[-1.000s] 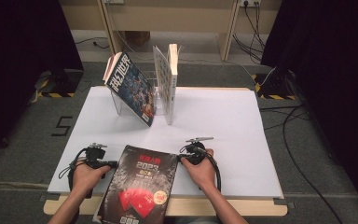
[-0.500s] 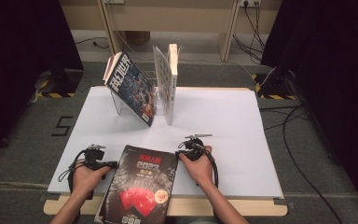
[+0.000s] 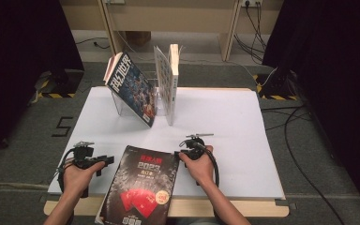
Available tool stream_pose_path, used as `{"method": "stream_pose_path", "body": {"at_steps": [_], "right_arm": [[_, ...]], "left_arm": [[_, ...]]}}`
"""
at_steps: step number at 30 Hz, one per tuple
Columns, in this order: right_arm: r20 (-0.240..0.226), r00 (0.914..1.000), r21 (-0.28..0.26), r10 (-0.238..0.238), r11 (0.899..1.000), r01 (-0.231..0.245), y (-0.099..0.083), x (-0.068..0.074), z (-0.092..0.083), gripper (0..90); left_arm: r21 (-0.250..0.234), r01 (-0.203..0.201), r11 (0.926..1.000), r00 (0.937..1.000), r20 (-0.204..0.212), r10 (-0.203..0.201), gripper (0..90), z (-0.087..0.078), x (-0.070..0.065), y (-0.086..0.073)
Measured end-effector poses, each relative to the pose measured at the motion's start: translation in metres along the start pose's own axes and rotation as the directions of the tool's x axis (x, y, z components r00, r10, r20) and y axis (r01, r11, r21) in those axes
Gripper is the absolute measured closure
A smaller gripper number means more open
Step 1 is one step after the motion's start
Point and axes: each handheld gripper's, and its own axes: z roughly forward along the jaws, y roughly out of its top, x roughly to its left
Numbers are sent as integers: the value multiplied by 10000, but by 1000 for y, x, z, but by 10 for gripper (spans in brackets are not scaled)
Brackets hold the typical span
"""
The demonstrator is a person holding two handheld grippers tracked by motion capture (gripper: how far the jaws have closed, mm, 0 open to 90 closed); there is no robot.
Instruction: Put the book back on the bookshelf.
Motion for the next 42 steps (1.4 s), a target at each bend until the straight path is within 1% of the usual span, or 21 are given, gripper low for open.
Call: {"method": "stream_pose_path", "body": {"at_steps": [3,4,7,9,12,15,18,20,23,26,29,30,31,33,34,36,39,40,41,42], "right_arm": [[-7,10000,-14,-53,10000,53,1,1,1,646],[-2,10000,-19,-17,10000,17,1,2,2,642],[-52,10000,7,63,10000,-63,1,1,2,643],[-180,9994,22,301,9995,-301,2,-1,2,647],[-131,9997,-61,212,9998,-213,0,0,2,647],[-283,9990,-53,342,9994,-344,-2,0,1,646],[-420,9976,-40,550,9985,-552,-4,0,0,646],[-464,9975,-103,535,9985,-541,-6,0,0,645],[-434,9973,-28,592,9982,-594,-7,1,-2,643],[-470,9964,124,703,9975,-698,-8,2,-4,642],[-607,9950,217,788,9967,-776,-11,3,-5,644],[-694,9930,317,957,9951,-936,-11,4,-6,642],[-768,9927,331,932,9953,-909,-12,4,-6,642],[-668,9934,337,928,9953,-907,-13,7,-6,642],[-715,9924,391,1003,9944,-977,-13,7,-6,646],[-1046,9871,553,1215,9917,-1162,-13,6,-5,656],[-1286,9812,686,1437,9884,-1358,-14,4,-5,679],[-1492,9757,889,1604,9849,-1484,-14,4,-4,691],[-1613,9720,937,1707,9831,-1571,-15,3,-3,703],[-1609,9718,959,1722,9827,-1582,-14,3,-3,709]], "left_arm": [[19,-290,9996,9995,99,290,532,3,-8,1],[56,-336,9994,9992,205,335,525,5,-10,1],[288,-616,9977,9977,298,608,517,12,-17,-1],[523,-706,9961,9969,388,687,523,17,-20,-4],[918,-794,9926,9960,481,752,556,23,-22,-10],[1157,-954,9887,9952,312,924,591,28,-22,-15],[1011,-1216,9874,9925,45,1218,636,27,-24,-17],[969,-1319,9865,9910,-82,1333,650,27,-26,-18],[1058,-1317,9856,9909,-140,1339,657,27,-26,-18],[1027,-1300,9862,9910,-186,1326,668,28,-27,-18],[1008,-1317,9862,9907,-215,1345,671,28,-27,-18],[1023,-1303,9862,9909,-214,1331,671,28,-27,-18],[1035,-1296,9861,9909,-222,1326,671,28,-27,-18],[1039,-1285,9863,9910,-236,1316,672,28,-27,-18],[1032,-1280,9864,9911,-229,1310,671,28,-27,-18],[978,-1249,9873,9917,-192,1274,672,28,-26,-18],[929,-1250,9878,9916,-204,1274,672,27,-26,-19],[936,-1245,9878,9917,-211,1270,672,28,-26,-19],[961,-1252,9875,9916,-203,1277,672,27,-26,-19],[973,-1261,9872,9915,-205,1287,672,28,-26,-19]]}}
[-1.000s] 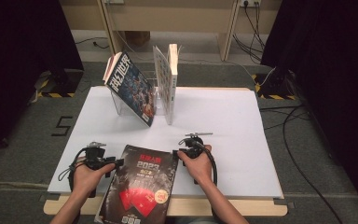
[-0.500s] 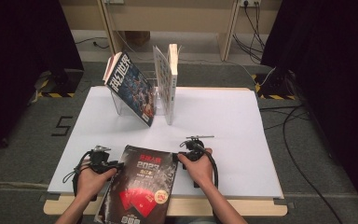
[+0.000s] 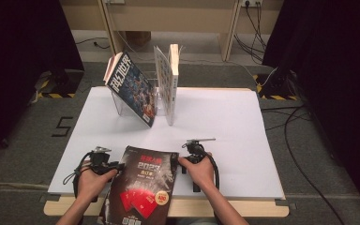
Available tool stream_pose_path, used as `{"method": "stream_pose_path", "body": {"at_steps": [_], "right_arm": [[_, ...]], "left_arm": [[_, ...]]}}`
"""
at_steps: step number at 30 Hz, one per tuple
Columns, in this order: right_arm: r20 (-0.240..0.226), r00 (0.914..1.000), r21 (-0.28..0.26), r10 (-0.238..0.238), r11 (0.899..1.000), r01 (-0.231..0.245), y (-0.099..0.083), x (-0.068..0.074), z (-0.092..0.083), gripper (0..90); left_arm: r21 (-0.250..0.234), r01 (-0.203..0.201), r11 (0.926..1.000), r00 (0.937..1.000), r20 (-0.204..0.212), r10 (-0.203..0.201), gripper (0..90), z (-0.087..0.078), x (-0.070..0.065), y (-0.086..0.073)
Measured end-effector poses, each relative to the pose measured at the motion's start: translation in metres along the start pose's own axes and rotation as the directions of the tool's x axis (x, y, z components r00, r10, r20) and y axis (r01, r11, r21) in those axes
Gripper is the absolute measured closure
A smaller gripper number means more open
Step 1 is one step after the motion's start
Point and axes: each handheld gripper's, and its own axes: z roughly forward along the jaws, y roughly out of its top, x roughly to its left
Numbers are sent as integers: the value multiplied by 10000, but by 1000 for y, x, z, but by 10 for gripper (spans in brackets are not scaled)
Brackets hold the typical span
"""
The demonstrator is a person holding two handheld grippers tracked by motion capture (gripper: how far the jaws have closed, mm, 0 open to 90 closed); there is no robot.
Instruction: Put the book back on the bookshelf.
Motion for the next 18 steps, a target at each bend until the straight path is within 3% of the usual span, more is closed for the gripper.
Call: {"method": "stream_pose_path", "body": {"at_steps": [8,16,18], "right_arm": [[-564,9968,-40,559,9984,-562,-1,-4,2,831],[-1001,9929,-498,639,9964,-692,0,4,-6,875],[-1119,9923,-742,538,9953,-623,2,6,-8,877]], "left_arm": [[-93,62,9999,10000,63,-62,669,0,1,-1],[-211,275,9994,9988,416,-266,609,-1,4,-1],[-380,190,9991,9995,265,-180,583,-3,6,0]]}}
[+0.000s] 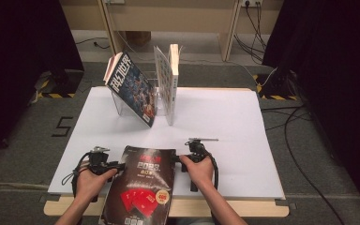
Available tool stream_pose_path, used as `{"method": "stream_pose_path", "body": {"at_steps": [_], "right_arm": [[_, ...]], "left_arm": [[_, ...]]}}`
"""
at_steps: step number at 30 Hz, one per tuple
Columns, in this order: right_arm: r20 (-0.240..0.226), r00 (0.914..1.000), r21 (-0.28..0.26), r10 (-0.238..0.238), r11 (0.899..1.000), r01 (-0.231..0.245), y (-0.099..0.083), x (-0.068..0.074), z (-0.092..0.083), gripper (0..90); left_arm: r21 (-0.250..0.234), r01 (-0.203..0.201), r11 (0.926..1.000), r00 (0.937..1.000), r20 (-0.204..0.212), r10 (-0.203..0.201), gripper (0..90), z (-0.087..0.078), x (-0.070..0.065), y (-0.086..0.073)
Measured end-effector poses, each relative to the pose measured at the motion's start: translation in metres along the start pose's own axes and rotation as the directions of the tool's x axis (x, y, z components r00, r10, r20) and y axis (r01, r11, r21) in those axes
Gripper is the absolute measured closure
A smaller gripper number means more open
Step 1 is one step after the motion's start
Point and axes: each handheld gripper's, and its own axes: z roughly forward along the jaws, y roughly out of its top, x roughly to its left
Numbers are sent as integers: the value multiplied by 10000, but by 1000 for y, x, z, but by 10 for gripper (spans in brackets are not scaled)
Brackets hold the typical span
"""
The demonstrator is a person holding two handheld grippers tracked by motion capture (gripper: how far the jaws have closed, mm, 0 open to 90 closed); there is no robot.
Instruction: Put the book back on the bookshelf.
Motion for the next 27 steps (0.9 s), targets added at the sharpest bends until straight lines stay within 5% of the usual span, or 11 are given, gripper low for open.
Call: {"method": "stream_pose_path", "body": {"at_steps": [5,14,22,27], "right_arm": [[-155,9990,-637,-424,9971,413,8,13,-11,878],[-96,9905,-1821,-1372,9742,1332,26,38,-44,878],[248,9783,-3022,-2059,9312,2037,45,60,-71,879],[851,9635,-3637,-2538,8924,2672,53,74,-84,879]], "left_arm": [[-755,81,9971,9999,65,-76,516,-10,2,6],[-1700,150,9853,9994,319,-97,420,-26,-2,17],[-2272,-11,9738,9999,159,48,377,-33,-5,27],[-2502,-176,9680,9996,190,231,390,-37,-8,31]]}}
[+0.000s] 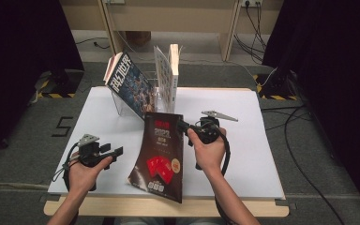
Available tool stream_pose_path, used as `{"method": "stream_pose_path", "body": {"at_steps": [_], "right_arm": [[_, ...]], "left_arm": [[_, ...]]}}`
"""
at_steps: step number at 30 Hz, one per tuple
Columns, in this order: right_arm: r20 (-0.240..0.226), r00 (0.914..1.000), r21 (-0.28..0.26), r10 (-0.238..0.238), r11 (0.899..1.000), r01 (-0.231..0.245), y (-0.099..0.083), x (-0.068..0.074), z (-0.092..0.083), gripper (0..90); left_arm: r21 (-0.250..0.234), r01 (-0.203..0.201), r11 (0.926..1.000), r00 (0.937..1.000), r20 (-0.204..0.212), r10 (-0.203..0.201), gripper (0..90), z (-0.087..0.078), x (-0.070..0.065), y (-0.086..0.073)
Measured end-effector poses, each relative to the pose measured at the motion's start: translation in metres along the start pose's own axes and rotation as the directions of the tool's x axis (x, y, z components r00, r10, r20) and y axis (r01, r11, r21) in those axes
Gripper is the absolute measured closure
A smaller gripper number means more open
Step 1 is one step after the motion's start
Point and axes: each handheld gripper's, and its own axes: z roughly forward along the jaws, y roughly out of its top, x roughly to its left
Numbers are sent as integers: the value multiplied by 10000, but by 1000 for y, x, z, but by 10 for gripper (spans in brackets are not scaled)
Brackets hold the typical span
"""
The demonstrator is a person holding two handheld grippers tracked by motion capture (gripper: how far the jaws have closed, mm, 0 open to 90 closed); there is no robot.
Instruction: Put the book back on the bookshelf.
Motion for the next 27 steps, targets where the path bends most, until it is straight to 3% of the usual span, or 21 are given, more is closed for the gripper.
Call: {"method": "stream_pose_path", "body": {"at_steps": [8,16,24,27], "right_arm": [[142,9970,-652,-759,9949,767,15,18,0,879],[351,9867,-1550,-1588,9745,1623,39,49,9,879],[755,9792,-2059,-1881,9580,1999,55,63,20,879],[853,9782,-2087,-1893,9566,2033,59,63,24,879]], "left_arm": [[-262,-85,9996,9999,134,88,376,0,-4,3],[-840,-236,9962,9992,293,262,377,-7,-13,18],[-1205,-444,9917,9976,478,505,377,-8,-24,31],[-1357,-530,9893,9969,511,604,379,-9,-28,36]]}}
